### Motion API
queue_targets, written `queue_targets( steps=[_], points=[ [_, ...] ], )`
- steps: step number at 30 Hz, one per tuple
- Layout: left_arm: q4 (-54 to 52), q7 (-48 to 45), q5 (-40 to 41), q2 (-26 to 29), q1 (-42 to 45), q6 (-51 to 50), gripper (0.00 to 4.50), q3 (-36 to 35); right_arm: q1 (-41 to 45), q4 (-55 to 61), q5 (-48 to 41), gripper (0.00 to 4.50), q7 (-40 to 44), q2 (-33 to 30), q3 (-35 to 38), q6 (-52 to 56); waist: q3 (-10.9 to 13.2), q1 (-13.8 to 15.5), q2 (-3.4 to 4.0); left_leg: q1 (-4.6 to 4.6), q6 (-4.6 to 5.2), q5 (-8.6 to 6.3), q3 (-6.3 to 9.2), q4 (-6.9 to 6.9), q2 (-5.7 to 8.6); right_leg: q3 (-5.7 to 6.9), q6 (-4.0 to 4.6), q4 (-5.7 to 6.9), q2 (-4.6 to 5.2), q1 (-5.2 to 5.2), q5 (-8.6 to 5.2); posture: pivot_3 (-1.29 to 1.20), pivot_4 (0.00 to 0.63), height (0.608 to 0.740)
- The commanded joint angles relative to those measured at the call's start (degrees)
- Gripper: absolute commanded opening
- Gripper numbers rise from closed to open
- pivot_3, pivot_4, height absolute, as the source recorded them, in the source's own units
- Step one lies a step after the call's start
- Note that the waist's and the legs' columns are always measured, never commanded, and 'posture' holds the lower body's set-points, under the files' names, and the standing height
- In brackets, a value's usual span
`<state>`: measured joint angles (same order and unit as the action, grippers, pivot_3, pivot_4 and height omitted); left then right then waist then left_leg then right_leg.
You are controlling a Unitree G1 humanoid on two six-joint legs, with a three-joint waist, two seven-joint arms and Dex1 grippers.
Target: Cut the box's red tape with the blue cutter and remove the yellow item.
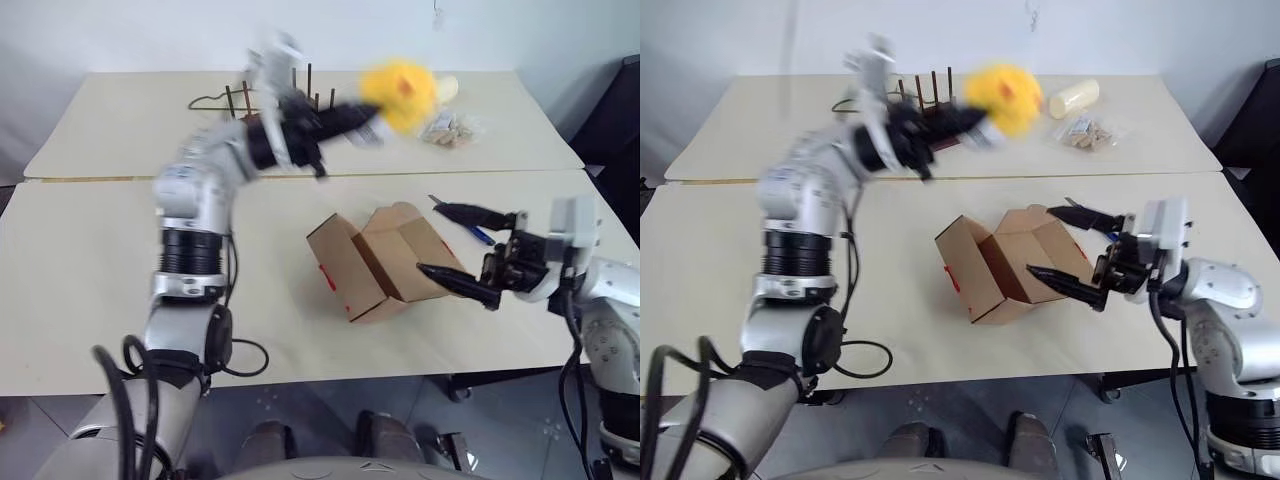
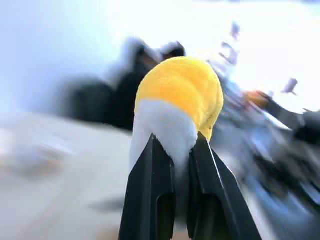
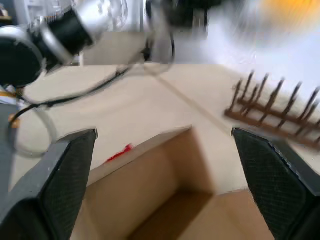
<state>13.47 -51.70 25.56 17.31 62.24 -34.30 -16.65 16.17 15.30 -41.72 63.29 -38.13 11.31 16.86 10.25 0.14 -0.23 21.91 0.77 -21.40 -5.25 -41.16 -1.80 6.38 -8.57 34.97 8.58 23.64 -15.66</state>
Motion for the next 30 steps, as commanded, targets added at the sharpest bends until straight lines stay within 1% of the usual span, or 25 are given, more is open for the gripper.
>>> queue_targets(
  steps=[1,3,5,7,9,12,14,16,17,19,20,21,23,24,25,26,27,29,30],
  points=[
    [-12.2,4.3,0.9,9.4,-14.1,-0.5,0.01,-9.3,2.8,2.7,-3.3,4.5,1.9,3.1,-3.2,0.5,0.0,-1.0,0.07,-0.12,0.0,0.0,-0.06,0.08,0.0,-0.06,0.0,0.01,0.0,-0.02,0.0,0.0,0.15,0.74],
    [-18.8,6.0,0.5,13.7,-24.5,-0.5,0.01,-12.5,3.1,3.3,-2.9,4.5,3.7,4.7,-5.9,0.0,0.0,-1.8,0.06,-0.6,-0.01,-0.01,-0.02,0.36,0.02,-0.06,0.06,0.03,-0.01,-0.15,-0.03,0.0,0.15,0.74],
    [-24.2,6.8,-0.2,16.3,-36.0,1.2,0.01,-16.2,4.4,2.5,-1.4,4.5,4.1,7.1,-8.0,-1.7,0.1,-1.7,-0.11,-0.65,-0.1,-0.04,0.02,0.52,0.0,0.03,0.12,0.04,-0.03,-0.16,-0.06,0.0,0.15,0.74],
    [-27.5,7.6,-1.3,17.4,-44.7,3.7,0.01,-18.4,5.5,1.4,0.1,4.5,4.5,8.8,-9.3,-3.3,0.1,-1.4,-0.16,-0.59,-0.13,-0.07,0.03,0.39,0.01,0.02,0.12,0.02,-0.01,-0.18,-0.06,0.0,0.15,0.74],
    [-29.6,9.6,-1.6,16.1,-52.8,5.7,0.01,-21.1,6.8,0.2,1.5,4.5,4.9,9.9,-10.1,-4.8,0.1,-0.5,-0.17,-0.59,-0.12,-0.18,0.06,0.17,0.01,0.01,0.12,0.05,0.02,-0.26,-0.06,0.0,0.15,0.74],
    [-30.6,10.3,-2.0,14.7,-61.7,8.5,0.01,-21.4,8.0,-1.9,3.4,4.5,6.2,10.6,-10.5,-7.9,0.0,0.4,-0.19,-0.62,-0.12,-0.21,0.06,0.07,0.01,-0.03,0.13,0.02,0.04,-0.36,-0.05,0.0,0.15,0.74],
    [-29.4,10.7,-1.6,14.3,-64.6,9.5,0.01,-21.1,7.6,-2.8,5.3,4.5,8.5,9.9,-11.5,-9.9,0.0,0.9,-0.19,-0.65,-0.14,-0.21,0.05,0.07,0.0,-0.04,0.15,0.05,0.03,-0.36,-0.06,0.0,0.15,0.74],
    [-28.3,11.8,-1.2,14.0,-65.3,10.3,0.01,-20.8,7.4,-4.0,6.5,4.5,9.7,9.6,-11.9,-11.2,0.0,1.0,-0.19,-0.67,-0.17,-0.23,0.02,0.08,-0.03,-0.04,0.19,0.09,-0.01,-0.33,-0.07,0.0,0.15,0.74],
    [-28.1,11.8,-0.8,14.1,-65.4,10.4,0.66,-20.5,7.4,-4.6,7.1,4.5,9.9,9.6,-11.9,-11.8,0.0,1.0,-0.19,-0.67,-0.17,-0.23,0.01,0.08,-0.03,-0.04,0.2,0.11,-0.01,-0.31,-0.08,0.0,0.15,0.74],
    [-28.0,11.3,0.3,14.7,-65.3,10.2,1.18,-19.8,7.7,-5.4,8.0,4.5,10.2,9.6,-12.0,-12.8,0.0,0.9,-0.17,-0.68,-0.17,-0.23,-0.05,0.1,-0.03,-0.05,0.21,0.13,-0.01,-0.27,-0.08,0.0,0.15,0.74],
    [-28.1,11.0,0.6,15.0,-65.3,10.3,1.58,-19.4,8.0,-5.7,8.1,4.5,9.8,9.8,-11.8,-12.9,0.0,0.8,-0.17,-0.68,-0.17,-0.23,-0.07,0.12,-0.03,-0.06,0.21,0.14,-0.01,-0.26,-0.08,0.0,0.15,0.74],
    [-28.3,10.7,0.8,15.5,-65.2,10.4,1.79,-19.1,8.2,-5.9,8.2,4.5,9.3,9.9,-11.5,-13.0,0.0,0.8,-0.17,-0.68,-0.17,-0.23,-0.08,0.14,-0.03,-0.06,0.22,0.13,-0.01,-0.25,-0.08,0.0,0.15,0.74],
    [-28.4,9.0,1.2,17.7,-65.8,10.2,2.42,-18.9,8.5,-6.6,8.5,4.5,8.5,9.6,-10.7,-13.2,0.0,0.5,-0.17,-0.68,-0.18,-0.23,-0.09,0.16,-0.03,-0.06,0.22,0.14,-0.01,-0.22,-0.08,0.0,0.15,0.74],
    [-28.5,8.4,1.6,18.5,-66.2,9.9,2.8,-19.0,8.5,-6.9,8.7,4.5,8.3,9.4,-10.4,-13.3,0.0,0.4,-0.17,-0.67,-0.18,-0.23,-0.1,0.17,-0.05,-0.06,0.23,0.14,-0.02,-0.2,-0.08,0.0,0.15,0.74],
    [-28.3,8.0,1.5,19.3,-66.5,10.3,3.01,-19.3,8.5,-7.1,8.8,4.5,8.2,9.1,-10.1,-13.4,0.0,0.1,-0.17,-0.68,-0.19,-0.23,-0.1,0.18,-0.05,-0.06,0.23,0.14,-0.03,-0.2,-0.08,0.0,0.15,0.74],
    [-28.2,7.5,1.9,19.8,-66.7,10.8,3.39,-19.9,8.5,-7.3,8.8,4.5,8.1,8.9,-9.8,-13.4,0.0,-0.1,-0.17,-0.68,-0.19,-0.23,-0.1,0.19,-0.05,-0.05,0.25,0.14,-0.03,-0.2,-0.09,0.0,0.15,0.74],
    [-28.2,7.3,2.2,20.2,-67.0,11.2,3.68,-20.2,8.4,-7.4,8.8,4.5,8.1,8.7,-9.7,-13.5,0.0,-0.3,-0.17,-0.68,-0.19,-0.24,-0.1,0.21,-0.04,-0.05,0.25,0.14,-0.02,-0.2,-0.09,0.0,0.15,0.74],
    [-29.5,5.2,3.6,21.8,-68.6,13.6,4.31,-24.5,9.0,-8.3,8.5,4.5,7.9,7.4,-8.3,-13.1,0.0,-0.4,-0.17,-0.68,-0.2,-0.24,-0.11,0.24,-0.05,-0.05,0.25,0.11,-0.02,-0.19,-0.09,0.0,0.15,0.74],
    [-30.0,4.4,3.9,22.5,-69.4,14.7,4.47,-26.1,9.3,-8.7,8.4,4.5,7.8,6.9,-7.7,-12.9,0.0,-0.6,-0.18,-0.67,-0.21,-0.25,-0.11,0.24,-0.06,-0.05,0.25,0.11,-0.02,-0.17,-0.09,0.0,0.15,0.74]
  ],
)
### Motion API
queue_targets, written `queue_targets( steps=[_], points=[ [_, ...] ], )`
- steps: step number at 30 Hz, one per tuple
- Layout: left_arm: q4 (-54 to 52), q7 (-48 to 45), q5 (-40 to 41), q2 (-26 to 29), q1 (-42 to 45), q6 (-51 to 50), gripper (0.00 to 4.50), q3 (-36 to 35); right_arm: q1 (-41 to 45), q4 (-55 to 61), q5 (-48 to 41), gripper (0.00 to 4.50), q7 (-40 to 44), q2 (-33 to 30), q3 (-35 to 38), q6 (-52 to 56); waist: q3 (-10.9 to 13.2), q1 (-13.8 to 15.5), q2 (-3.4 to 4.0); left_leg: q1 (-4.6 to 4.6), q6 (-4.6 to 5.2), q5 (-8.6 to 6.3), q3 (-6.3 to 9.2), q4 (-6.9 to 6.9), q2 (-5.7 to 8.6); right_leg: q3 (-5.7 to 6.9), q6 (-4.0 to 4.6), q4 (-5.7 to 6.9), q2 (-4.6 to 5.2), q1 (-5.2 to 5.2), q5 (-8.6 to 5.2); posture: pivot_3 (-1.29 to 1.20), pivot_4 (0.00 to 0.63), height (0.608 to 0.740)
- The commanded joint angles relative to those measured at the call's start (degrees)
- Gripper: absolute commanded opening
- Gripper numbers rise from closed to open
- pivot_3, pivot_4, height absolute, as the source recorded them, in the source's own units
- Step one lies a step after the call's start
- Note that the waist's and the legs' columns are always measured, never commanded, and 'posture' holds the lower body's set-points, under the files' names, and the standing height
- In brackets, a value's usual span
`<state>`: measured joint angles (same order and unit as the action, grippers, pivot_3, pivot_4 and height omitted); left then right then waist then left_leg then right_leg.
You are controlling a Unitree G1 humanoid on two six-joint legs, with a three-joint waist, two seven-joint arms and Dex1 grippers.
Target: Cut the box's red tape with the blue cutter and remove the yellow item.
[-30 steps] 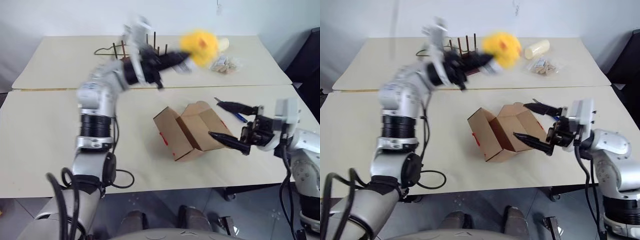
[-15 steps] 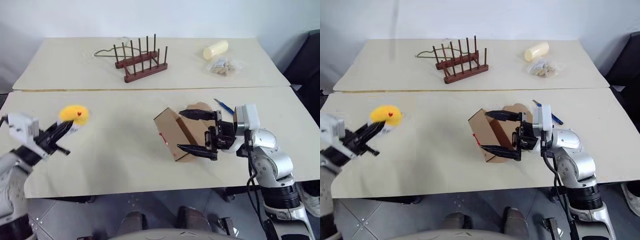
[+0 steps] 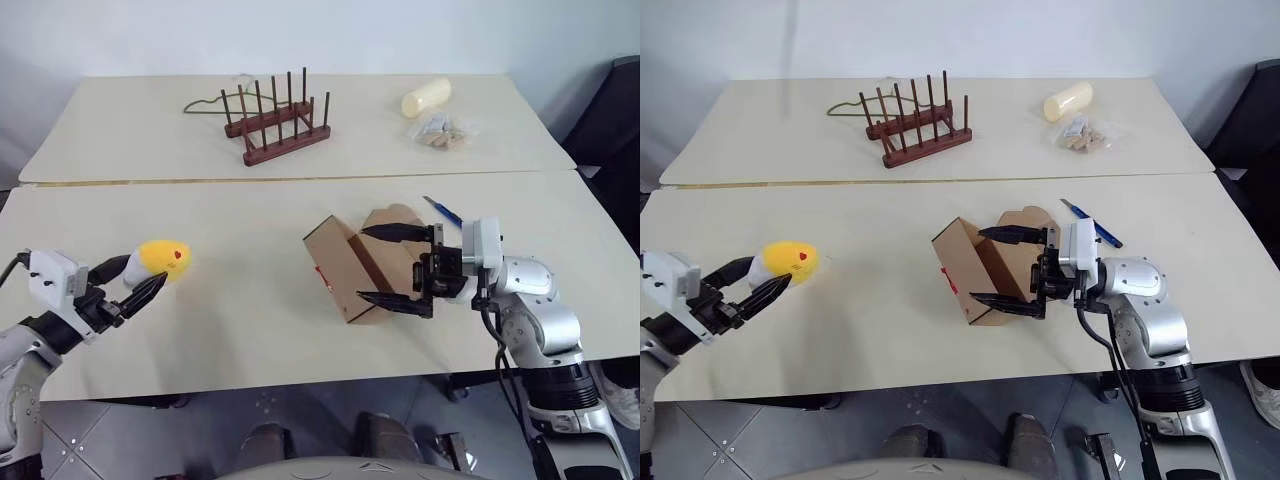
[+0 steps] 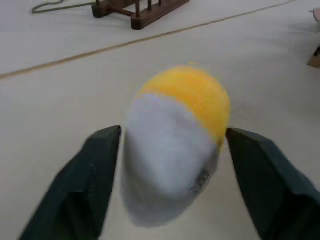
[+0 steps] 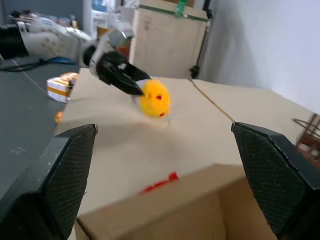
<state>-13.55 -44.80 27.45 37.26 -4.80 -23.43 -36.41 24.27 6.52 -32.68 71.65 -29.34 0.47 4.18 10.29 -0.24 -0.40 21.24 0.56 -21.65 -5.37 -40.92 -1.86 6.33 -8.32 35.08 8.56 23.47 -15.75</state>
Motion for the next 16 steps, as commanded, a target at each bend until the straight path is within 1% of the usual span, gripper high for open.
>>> queue_targets(
  steps=[1,3,5,7,9,12,14,16],
  points=[
    [-3.8,-3.5,1.7,3.4,-4.1,4.8,4.47,-8.1,1.6,-0.3,-0.9,4.5,-0.8,-2.4,3.7,0.2,0.0,-0.4,-0.01,0.01,-0.03,-0.02,-0.04,0.01,-0.04,0.0,0.02,-0.01,-0.01,0.04,-0.01,0.0,0.15,0.74],
    [-4.6,-5.1,1.6,4.8,-7.5,5.0,4.47,-10.7,2.0,-0.7,-1.4,4.5,-1.7,-3.0,4.5,1.0,0.0,-0.6,0.01,0.0,-0.05,-0.04,-0.06,0.05,-0.06,0.02,0.06,-0.01,-0.02,0.07,-0.03,0.0,0.15,0.74],
    [-5.5,-6.8,2.5,5.2,-12.4,4.1,4.47,-15.2,2.1,-1.2,-1.3,4.5,-1.7,-3.6,5.0,1.4,0.0,-0.9,0.02,-0.01,-0.05,-0.04,-0.08,0.07,-0.07,0.02,0.09,-0.01,-0.02,0.07,-0.05,0.0,0.15,0.74],
    [-5.9,-8.8,1.5,4.5,-17.8,5.8,4.47,-19.0,2.2,-1.6,-1.2,4.5,-1.0,-4.5,5.4,1.5,0.0,-1.4,0.03,-0.02,-0.05,-0.05,-0.09,0.1,-0.08,0.02,0.1,-0.02,-0.02,0.08,-0.06,0.0,0.15,0.74],
    [-4.7,-11.4,2.6,2.6,-22.8,8.3,4.47,-22.9,2.0,-1.7,-1.4,4.5,-0.3,-5.7,6.1,1.7,0.0,-1.4,0.04,-0.01,-0.05,-0.08,-0.12,0.15,-0.1,0.02,0.11,-0.06,-0.02,0.13,-0.06,0.0,0.15,0.74],
    [-4.1,-12.6,3.3,0.6,-25.9,11.1,4.47,-25.0,1.6,-1.8,-1.1,4.5,0.5,-6.6,6.6,1.3,0.0,-1.3,0.04,-0.02,-0.05,-0.1,-0.19,0.15,-0.14,0.04,0.13,-0.1,-0.02,0.13,-0.07,0.0,0.15,0.74],
    [-3.9,-12.2,1.7,-2.1,-28.6,14.1,4.47,-25.7,1.0,-2.8,0.1,4.5,1.5,-7.2,6.4,-0.5,0.0,-1.1,0.04,-0.02,-0.04,-0.1,-0.14,0.07,-0.15,0.08,0.15,-0.08,-0.02,0.09,-0.08,0.0,0.15,0.74],
    [-2.3,-9.0,0.7,-3.9,-29.1,14.5,4.47,-26.0,0.4,-3.3,1.1,4.5,1.7,-6.8,5.9,-1.9,0.0,-1.1,0.04,-0.02,0.01,-0.16,-0.12,0.05,-0.14,0.05,0.15,-0.1,0.02,0.08,-0.08,0.0,0.15,0.74]
  ],
)
